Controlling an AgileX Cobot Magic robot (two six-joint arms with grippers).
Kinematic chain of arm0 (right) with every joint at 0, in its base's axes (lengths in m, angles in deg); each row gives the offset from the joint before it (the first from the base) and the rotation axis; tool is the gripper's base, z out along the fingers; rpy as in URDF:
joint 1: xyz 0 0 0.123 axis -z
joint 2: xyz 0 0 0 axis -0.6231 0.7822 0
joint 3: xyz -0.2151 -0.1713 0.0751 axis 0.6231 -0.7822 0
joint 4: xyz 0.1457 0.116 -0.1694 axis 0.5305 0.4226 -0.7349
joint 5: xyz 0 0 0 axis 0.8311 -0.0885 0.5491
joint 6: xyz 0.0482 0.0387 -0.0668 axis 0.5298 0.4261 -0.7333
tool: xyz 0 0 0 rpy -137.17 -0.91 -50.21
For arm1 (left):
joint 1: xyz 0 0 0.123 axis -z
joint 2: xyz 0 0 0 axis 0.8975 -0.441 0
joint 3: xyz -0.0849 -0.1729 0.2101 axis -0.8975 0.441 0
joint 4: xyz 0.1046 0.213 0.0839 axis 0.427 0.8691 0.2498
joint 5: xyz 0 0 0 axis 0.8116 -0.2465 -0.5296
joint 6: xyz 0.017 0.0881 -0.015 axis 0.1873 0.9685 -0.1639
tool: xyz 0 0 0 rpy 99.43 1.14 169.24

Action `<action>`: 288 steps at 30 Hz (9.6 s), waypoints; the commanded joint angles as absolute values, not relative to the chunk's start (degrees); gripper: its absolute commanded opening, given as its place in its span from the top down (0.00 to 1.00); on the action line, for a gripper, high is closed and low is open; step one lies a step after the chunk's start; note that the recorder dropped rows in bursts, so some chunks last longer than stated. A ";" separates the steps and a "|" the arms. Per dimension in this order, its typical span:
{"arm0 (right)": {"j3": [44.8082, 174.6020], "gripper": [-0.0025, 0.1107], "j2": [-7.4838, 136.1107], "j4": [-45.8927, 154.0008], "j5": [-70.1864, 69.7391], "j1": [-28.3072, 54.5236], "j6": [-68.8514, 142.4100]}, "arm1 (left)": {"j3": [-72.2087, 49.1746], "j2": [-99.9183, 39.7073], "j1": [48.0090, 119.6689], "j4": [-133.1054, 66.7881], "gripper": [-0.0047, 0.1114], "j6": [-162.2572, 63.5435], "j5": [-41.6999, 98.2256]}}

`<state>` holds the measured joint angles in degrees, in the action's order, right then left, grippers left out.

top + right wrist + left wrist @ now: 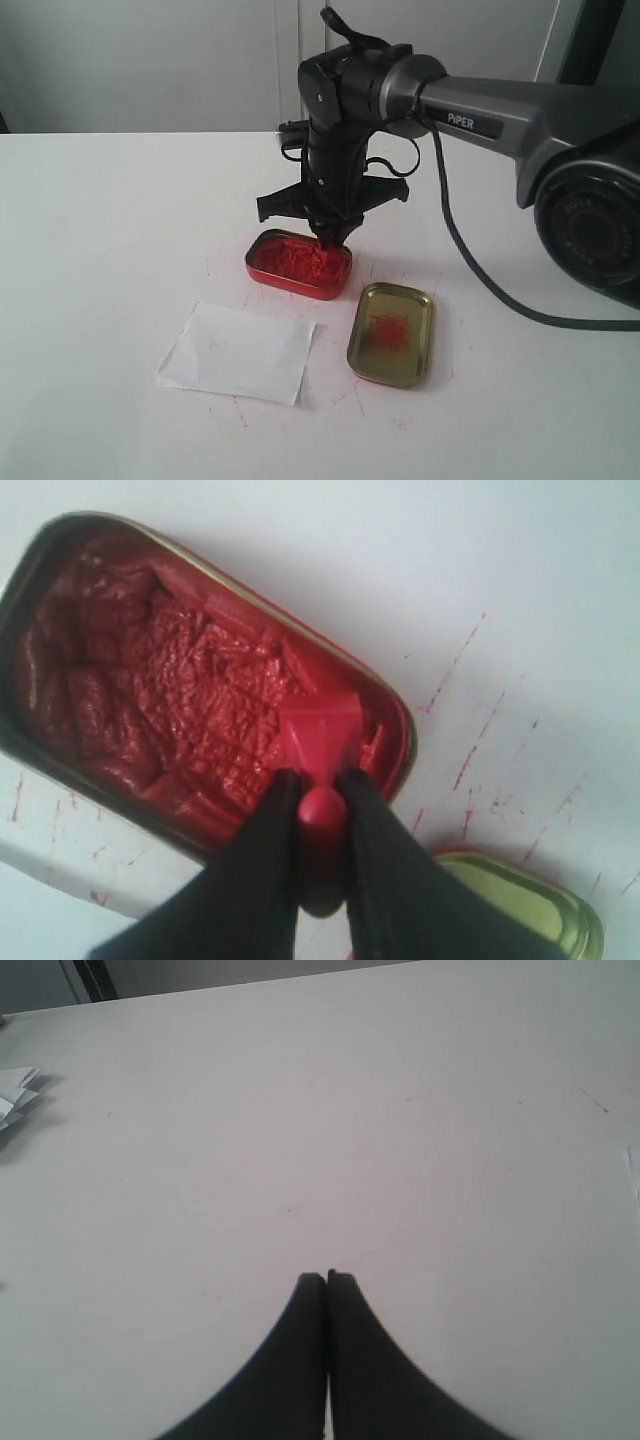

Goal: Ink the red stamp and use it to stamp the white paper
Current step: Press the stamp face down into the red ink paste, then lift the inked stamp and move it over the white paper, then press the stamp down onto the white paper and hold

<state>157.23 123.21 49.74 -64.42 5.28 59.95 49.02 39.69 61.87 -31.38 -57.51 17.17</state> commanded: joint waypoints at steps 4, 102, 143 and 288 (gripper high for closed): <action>157.50 0.98 124.75 51.76 -64.46 5.53 60.14 | 49.17 39.71 61.73 -31.38 0.96 -57.62 17.45; 160.07 0.98 122.83 50.63 -63.50 5.53 61.19 | 49.17 39.71 61.73 -31.38 0.96 -57.62 17.45; 160.07 0.98 122.56 46.45 -66.53 0.96 56.77 | 49.17 39.71 58.62 -31.38 0.96 -57.62 17.45; 159.63 0.98 124.86 54.05 -60.52 -10.57 51.17 | 49.17 39.71 59.99 -31.38 0.96 -57.62 17.45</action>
<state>159.15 124.38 54.05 -61.11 -10.60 51.60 49.02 39.69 59.77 -31.38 -57.51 17.17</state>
